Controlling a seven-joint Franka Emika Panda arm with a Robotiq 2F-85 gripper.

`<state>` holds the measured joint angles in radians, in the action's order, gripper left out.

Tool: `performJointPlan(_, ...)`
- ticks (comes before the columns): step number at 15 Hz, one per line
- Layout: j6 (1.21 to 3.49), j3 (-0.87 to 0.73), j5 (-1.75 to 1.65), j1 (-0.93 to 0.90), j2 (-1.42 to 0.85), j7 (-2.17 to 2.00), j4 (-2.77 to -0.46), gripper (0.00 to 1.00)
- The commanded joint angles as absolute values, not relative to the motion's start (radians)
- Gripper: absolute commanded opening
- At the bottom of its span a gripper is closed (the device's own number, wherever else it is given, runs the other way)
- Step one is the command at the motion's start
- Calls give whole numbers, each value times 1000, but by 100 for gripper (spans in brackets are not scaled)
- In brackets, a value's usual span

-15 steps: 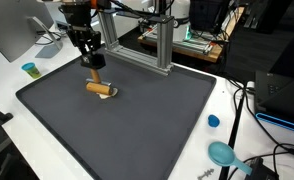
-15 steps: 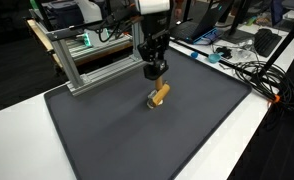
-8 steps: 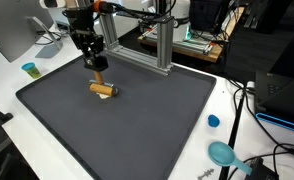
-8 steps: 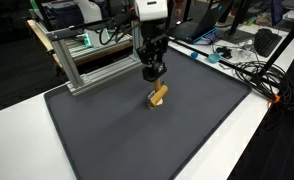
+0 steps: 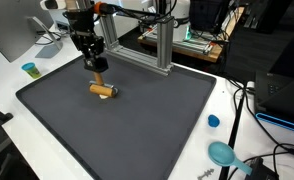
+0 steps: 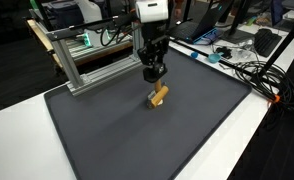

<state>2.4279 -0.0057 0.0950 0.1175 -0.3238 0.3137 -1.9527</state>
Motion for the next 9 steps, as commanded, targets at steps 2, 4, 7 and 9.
performJointPlan(2,2426,-2,93,120,-324,311,-1951,22)
performJointPlan(4,2440,-4,97,121,-331,302,-1948,22)
performJointPlan(7,2438,-6,95,123,-339,296,-1939,22)
performJointPlan(9,2400,-21,41,108,-345,279,-1938,22)
